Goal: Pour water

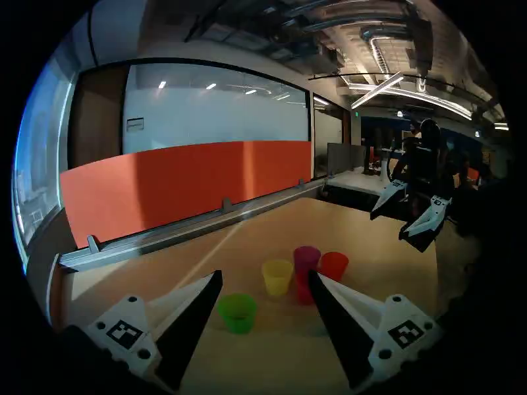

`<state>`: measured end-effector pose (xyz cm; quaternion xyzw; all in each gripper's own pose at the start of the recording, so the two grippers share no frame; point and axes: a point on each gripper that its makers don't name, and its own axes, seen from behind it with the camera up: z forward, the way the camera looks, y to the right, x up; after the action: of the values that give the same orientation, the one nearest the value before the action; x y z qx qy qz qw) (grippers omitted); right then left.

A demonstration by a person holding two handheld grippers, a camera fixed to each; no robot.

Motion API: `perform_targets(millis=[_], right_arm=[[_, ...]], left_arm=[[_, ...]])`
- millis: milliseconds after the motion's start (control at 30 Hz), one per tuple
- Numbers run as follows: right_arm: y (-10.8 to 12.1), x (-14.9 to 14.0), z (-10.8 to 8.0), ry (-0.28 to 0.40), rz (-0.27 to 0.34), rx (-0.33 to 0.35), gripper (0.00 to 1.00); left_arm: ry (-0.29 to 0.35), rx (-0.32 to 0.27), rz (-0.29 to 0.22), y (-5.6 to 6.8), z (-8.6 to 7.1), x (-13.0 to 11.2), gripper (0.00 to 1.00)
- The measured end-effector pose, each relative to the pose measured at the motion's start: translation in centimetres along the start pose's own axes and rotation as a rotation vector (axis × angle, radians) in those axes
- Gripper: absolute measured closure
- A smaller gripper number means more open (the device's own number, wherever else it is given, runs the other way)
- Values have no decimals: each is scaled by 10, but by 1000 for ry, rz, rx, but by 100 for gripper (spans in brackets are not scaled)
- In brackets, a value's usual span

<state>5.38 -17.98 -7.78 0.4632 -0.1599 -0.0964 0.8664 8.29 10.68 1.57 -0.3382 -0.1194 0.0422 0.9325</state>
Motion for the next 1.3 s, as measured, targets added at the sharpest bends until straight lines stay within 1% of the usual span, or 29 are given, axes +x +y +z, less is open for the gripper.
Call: perform_targets(millis=[467, 700, 1000, 1300], right_arm=[[-10, -44, 25, -109, -21, 38, 0], [-16, -61, 39, -151, -14, 66, 0], [-24, -91, 56, -215, -8, 102, 0], [-28, -120, 71, -276, -8, 116, 0]], left_arm=[[-105, 2, 2, -13, 21, -47, 4], [-155, 0, 8, -17, 33, -70, 4], [-219, 0, 0, -23, 47, -101, 4], [-277, 2, 12, -29, 59, -126, 4]])
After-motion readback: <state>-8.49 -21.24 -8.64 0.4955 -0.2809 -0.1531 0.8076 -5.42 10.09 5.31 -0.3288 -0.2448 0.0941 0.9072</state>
